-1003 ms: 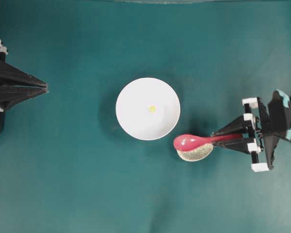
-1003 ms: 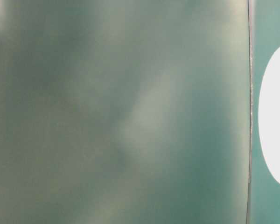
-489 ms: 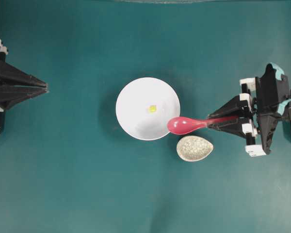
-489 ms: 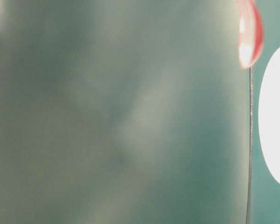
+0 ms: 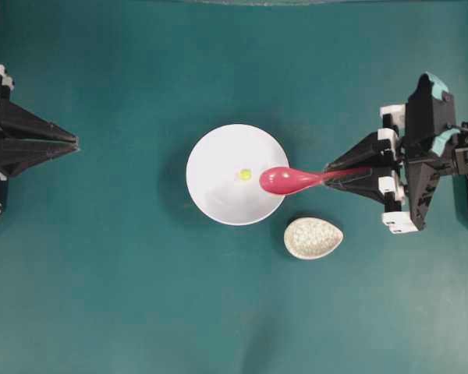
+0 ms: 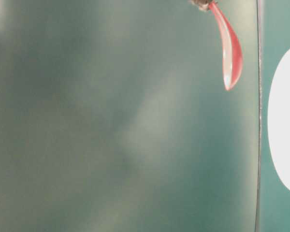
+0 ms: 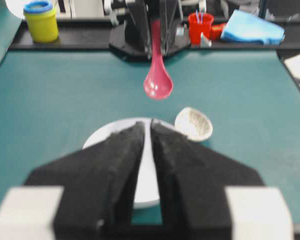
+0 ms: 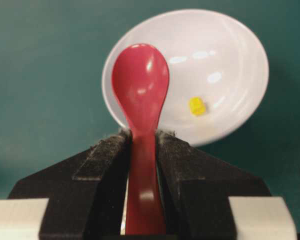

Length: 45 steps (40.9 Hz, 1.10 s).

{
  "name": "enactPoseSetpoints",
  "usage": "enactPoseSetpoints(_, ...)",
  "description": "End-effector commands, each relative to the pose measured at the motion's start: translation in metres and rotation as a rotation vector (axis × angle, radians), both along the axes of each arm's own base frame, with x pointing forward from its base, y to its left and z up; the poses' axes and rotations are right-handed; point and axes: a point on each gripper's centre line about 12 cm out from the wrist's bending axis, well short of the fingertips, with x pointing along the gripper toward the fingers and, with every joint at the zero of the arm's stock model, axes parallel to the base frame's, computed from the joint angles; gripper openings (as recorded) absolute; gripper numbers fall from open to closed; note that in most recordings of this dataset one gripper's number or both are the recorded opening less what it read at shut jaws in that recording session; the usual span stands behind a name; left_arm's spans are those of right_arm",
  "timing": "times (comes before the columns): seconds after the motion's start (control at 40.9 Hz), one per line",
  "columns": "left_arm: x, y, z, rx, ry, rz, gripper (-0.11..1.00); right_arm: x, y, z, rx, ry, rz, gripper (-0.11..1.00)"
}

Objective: Scoop the yellow hexagonal prism block from the bowl with a spoon using the right arm.
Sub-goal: 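Lift the red spoon and carry it over the white bowl, then lower the spoon bowl into the white bowl beside the yellow block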

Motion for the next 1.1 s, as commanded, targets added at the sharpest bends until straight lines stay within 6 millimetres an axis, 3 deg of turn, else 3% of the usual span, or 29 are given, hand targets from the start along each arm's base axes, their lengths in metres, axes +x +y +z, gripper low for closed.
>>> enactPoseSetpoints(0.0, 0.002, 0.000, 0.008, 0.009, -0.017, 0.001, 0.14, 0.007, -0.003, 0.019, 0.011, -0.023, -0.001, 0.25)
enactPoseSetpoints(0.269, 0.001, 0.000, 0.010, 0.025, -0.023, 0.000, 0.14, 0.012, -0.010, 0.029, 0.036, 0.034, -0.004, 0.25)
enactPoseSetpoints(0.563, 0.001, 0.000, 0.010, 0.038, -0.026, 0.000, 0.14, 0.018, -0.018, 0.021, 0.043, 0.112, -0.012, 0.25)
enactPoseSetpoints(1.077, 0.001, 0.000, 0.010, 0.046, -0.025, 0.000, 0.14, 0.052, -0.039, 0.020, 0.060, 0.346, 0.021, 0.25)
